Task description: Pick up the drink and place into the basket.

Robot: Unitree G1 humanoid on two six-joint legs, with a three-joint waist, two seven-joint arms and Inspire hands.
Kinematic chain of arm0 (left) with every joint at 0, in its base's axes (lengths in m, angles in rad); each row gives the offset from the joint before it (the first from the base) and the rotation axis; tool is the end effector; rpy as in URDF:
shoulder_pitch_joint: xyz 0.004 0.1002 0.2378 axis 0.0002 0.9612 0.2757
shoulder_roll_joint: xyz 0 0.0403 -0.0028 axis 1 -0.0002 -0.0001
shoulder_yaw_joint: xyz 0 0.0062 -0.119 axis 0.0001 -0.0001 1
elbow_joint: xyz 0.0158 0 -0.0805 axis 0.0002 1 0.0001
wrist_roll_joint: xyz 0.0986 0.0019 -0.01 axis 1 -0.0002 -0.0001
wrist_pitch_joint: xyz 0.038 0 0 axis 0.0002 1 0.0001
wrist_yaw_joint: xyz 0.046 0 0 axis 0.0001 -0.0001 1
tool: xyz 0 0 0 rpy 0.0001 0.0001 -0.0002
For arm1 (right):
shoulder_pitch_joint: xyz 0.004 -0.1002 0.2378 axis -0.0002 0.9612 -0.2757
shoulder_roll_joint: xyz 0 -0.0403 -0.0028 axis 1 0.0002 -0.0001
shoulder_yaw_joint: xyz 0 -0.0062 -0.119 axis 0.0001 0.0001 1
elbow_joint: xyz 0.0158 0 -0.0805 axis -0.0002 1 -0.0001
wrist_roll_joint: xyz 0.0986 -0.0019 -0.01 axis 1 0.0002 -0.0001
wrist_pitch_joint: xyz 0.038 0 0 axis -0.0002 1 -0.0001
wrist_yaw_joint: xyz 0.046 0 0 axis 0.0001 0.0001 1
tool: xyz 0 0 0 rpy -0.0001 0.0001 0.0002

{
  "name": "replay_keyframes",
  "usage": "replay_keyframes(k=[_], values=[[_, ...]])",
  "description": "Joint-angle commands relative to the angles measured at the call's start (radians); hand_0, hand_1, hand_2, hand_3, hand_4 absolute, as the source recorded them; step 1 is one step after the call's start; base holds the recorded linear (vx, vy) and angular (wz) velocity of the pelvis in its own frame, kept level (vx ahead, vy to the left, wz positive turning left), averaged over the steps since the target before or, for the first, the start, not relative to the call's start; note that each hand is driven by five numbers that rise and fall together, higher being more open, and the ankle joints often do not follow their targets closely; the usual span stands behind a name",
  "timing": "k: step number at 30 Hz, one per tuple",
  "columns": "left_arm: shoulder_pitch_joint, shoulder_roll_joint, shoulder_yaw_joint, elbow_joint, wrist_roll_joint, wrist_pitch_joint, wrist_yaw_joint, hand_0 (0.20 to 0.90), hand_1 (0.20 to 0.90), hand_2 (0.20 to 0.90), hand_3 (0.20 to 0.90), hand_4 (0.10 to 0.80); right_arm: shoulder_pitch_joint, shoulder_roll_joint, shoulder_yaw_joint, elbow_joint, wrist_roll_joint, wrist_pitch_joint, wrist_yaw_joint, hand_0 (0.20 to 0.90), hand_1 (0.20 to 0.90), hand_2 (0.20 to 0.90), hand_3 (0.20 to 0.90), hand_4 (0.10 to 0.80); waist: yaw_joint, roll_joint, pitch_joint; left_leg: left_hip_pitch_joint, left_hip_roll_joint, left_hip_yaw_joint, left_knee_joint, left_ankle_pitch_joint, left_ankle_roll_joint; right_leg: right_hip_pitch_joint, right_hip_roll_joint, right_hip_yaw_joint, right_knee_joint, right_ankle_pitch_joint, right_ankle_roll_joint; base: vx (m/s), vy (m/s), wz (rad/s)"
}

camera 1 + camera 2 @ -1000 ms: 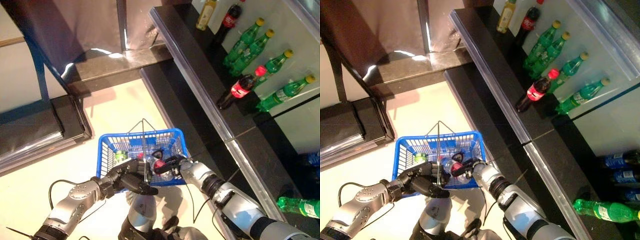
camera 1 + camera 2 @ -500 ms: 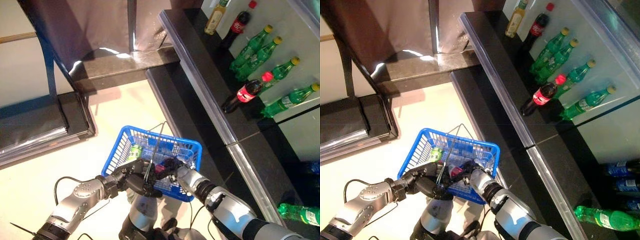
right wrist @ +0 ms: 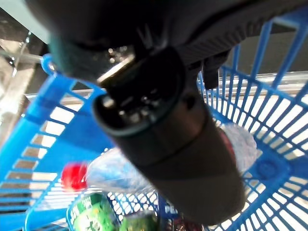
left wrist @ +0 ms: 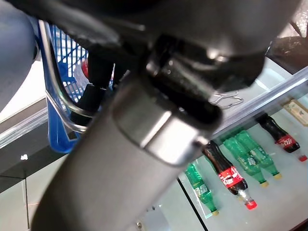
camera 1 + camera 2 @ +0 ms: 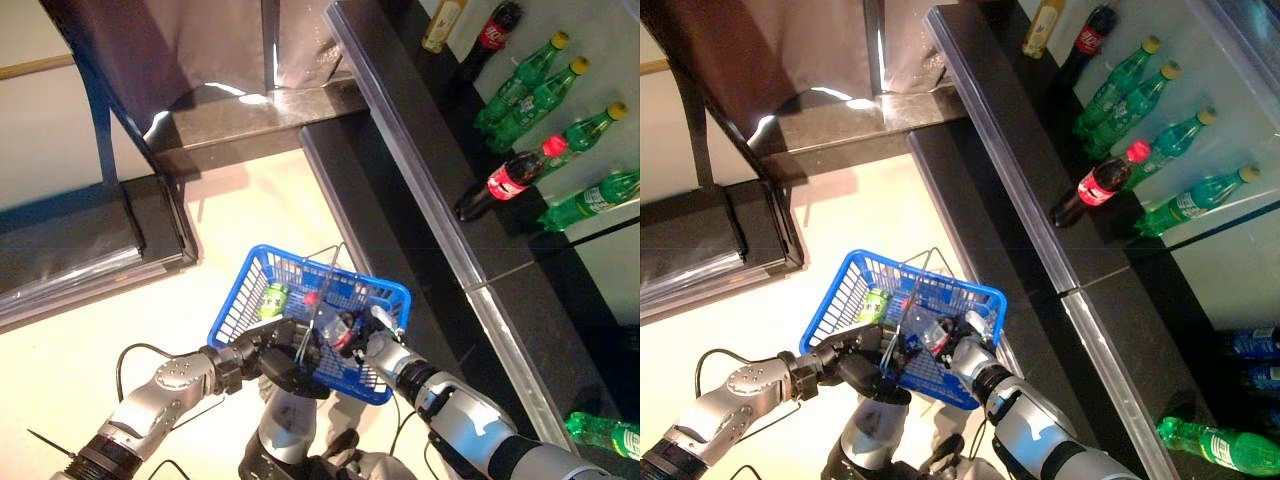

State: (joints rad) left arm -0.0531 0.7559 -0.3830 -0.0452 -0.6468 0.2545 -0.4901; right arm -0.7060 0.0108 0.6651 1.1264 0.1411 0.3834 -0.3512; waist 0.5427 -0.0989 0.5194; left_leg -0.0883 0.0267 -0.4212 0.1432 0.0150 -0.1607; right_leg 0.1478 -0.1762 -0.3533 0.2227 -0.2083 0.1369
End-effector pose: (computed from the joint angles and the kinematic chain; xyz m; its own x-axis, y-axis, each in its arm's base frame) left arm 0.1976 0.2295 0.0417 0.6077 -0.6828 -0.4056 0.7026 0.7003 -0.1262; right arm 0.2788 -0.0666 -0.0213 0.7820 -0.1094 -0.6136 -0.3373 0.7535 -0.5643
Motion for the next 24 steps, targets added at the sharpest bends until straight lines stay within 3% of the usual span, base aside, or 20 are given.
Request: replay_keyframes(k=[1, 7, 14, 18, 24], values=[[-0.090, -0.125, -0.004, -0.388, -0.220, -0.268, -0.155, 0.300, 0.300, 0.300, 0.200, 0.100, -0.044, -0.042, -0.006, -0.005, 0.053, -0.038, -0.087, 0.900, 0.900, 0.900, 0.900, 0.800, -0.029, 0.061, -0.110, -0.041, -0.010, 0.024, 0.012, 0.078, 0.103, -0.071, -0.005, 0.020, 0.047, 0.162, -0.045, -0.045, -0.019, 0.02], [-0.092, -0.132, 0.020, -0.373, -0.226, -0.267, -0.139, 0.300, 0.300, 0.300, 0.200, 0.100, -0.024, -0.091, -0.017, -0.104, 0.089, -0.077, -0.121, 0.900, 0.900, 0.900, 0.900, 0.800, -0.050, 0.050, -0.094, -0.043, -0.002, 0.038, 0.005, 0.076, 0.104, -0.082, -0.003, 0.025, 0.045, 0.164, -0.047, -0.046, -0.012, 0.00], [-0.035, -0.150, 0.067, -0.329, -0.194, -0.327, -0.125, 0.300, 0.300, 0.300, 0.200, 0.100, 0.104, -0.201, -0.007, -0.547, 0.080, -0.013, -0.145, 0.900, 0.900, 0.900, 0.900, 0.800, -0.102, 0.028, -0.090, -0.036, 0.012, 0.066, -0.003, 0.069, 0.103, -0.097, 0.000, 0.045, 0.048, 0.157, -0.052, -0.032, 0.020, -0.02], [0.022, -0.163, 0.098, -0.320, -0.178, -0.353, -0.122, 0.300, 0.300, 0.300, 0.200, 0.100, 0.233, -0.267, -0.013, -0.762, 0.031, -0.049, -0.072, 0.900, 0.900, 0.900, 0.900, 0.800, -0.134, 0.016, -0.098, -0.028, 0.023, 0.080, -0.011, 0.067, 0.106, -0.107, 0.001, 0.056, 0.051, 0.154, -0.052, -0.019, 0.018, -0.17], [0.126, -0.192, 0.134, -0.276, -0.188, -0.393, -0.080, 0.300, 0.300, 0.300, 0.200, 0.100, 0.475, -0.447, -0.042, -1.116, -0.040, -0.143, 0.146, 0.900, 0.900, 0.900, 0.900, 0.800, -0.195, -0.011, -0.141, -0.006, 0.045, 0.119, -0.025, 0.064, 0.109, -0.111, 0.007, 0.082, 0.051, 0.146, -0.044, 0.001, 0.019, -0.08]])
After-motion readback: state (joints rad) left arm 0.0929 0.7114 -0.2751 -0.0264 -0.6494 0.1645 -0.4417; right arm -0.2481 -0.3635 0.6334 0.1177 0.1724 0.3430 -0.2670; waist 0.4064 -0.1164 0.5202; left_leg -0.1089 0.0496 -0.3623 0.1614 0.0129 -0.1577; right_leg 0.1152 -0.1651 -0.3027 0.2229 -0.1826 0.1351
